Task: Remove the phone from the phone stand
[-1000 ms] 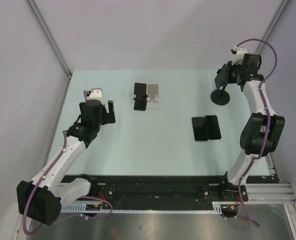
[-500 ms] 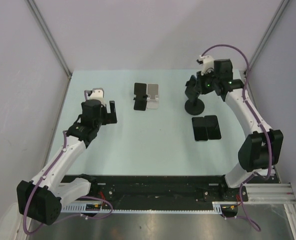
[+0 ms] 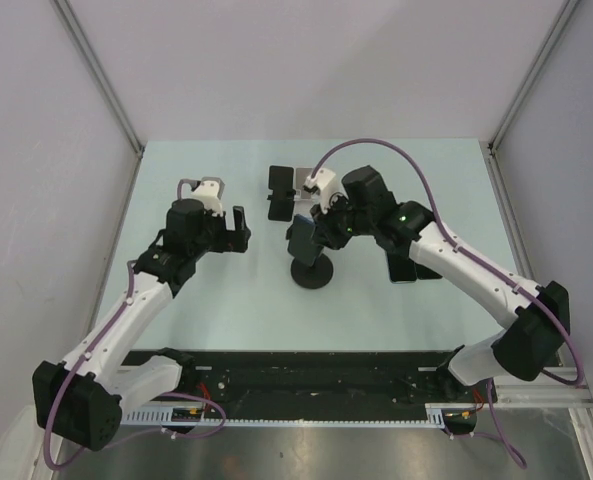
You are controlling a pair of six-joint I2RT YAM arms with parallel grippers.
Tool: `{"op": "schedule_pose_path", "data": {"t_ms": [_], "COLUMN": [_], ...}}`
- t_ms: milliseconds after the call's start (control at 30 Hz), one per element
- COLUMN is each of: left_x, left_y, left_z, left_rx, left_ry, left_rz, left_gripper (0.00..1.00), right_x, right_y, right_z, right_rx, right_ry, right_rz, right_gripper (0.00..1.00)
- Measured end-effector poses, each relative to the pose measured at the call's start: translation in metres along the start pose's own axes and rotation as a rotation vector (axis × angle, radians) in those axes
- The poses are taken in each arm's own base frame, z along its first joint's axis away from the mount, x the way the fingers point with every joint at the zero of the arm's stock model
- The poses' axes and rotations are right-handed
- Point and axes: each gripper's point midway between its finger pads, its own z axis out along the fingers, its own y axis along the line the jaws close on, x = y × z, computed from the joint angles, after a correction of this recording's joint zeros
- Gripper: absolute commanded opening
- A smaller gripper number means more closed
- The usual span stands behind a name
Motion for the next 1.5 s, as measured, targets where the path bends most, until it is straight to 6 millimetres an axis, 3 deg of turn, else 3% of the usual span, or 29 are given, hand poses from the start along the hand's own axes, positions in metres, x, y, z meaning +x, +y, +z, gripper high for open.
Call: {"op": "schedule_pose_path", "data": {"t_ms": [100,200,333,433,700,1000,1033,1133,1233,1333,1433,1500], "left_x": [-0.004,-0.013,-0.022,-0.018,0.003,0.022,0.023,0.024,0.019,0.018,0.018,0.017], "left_y": [-0.015,-0.026,-0.040,-0.055,-0.079,-0.094,-0.094,-0.094,-0.096,-0.096,-0.095,-0.095], "left_z": [-0.007,-0.019,-0.038,-0.047,-0.035,-0.008,-0.006,-0.002,0.000,0.002,0.003,0.003], "left_rx": [0.073,0.130,0.221,0.310,0.438,0.503,0.505,0.505,0.507,0.508,0.501,0.497], "left_ry": [-0.017,-0.060,-0.132,-0.151,-0.105,-0.040,-0.036,-0.031,-0.037,-0.037,-0.039,-0.041], "left_rz": [0.016,0.037,0.089,0.144,0.240,0.315,0.320,0.334,0.348,0.356,0.366,0.373], "left_gripper": [1.00,1.00,1.00,1.00,0.98,0.72,0.60,0.39,0.34,0.14,0.00,0.00], "right_x": [0.003,0.004,0.003,0.000,-0.002,-0.002,-0.002,-0.002,-0.002,-0.002,-0.002,-0.002], "right_y": [0.028,0.039,0.043,0.042,0.044,0.046,0.046,0.046,0.046,0.044,0.042,0.042], "right_z": [0.011,0.018,0.026,0.032,0.043,0.046,0.046,0.047,0.048,0.049,0.049,0.049], "right_rx": [-0.064,-0.093,-0.105,-0.106,-0.119,-0.136,-0.137,-0.142,-0.144,-0.138,-0.130,-0.128], "right_ry": [0.017,0.017,0.006,-0.008,-0.030,-0.042,-0.044,-0.047,-0.055,-0.060,-0.062,-0.062], "right_rz": [-0.028,-0.039,-0.048,-0.054,-0.073,-0.094,-0.097,-0.104,-0.106,-0.110,-0.118,-0.123], "right_gripper": [0.00,0.00,0.00,0.00,0.00,0.00,0.00,0.00,0.00,0.00,0.00,0.00]}}
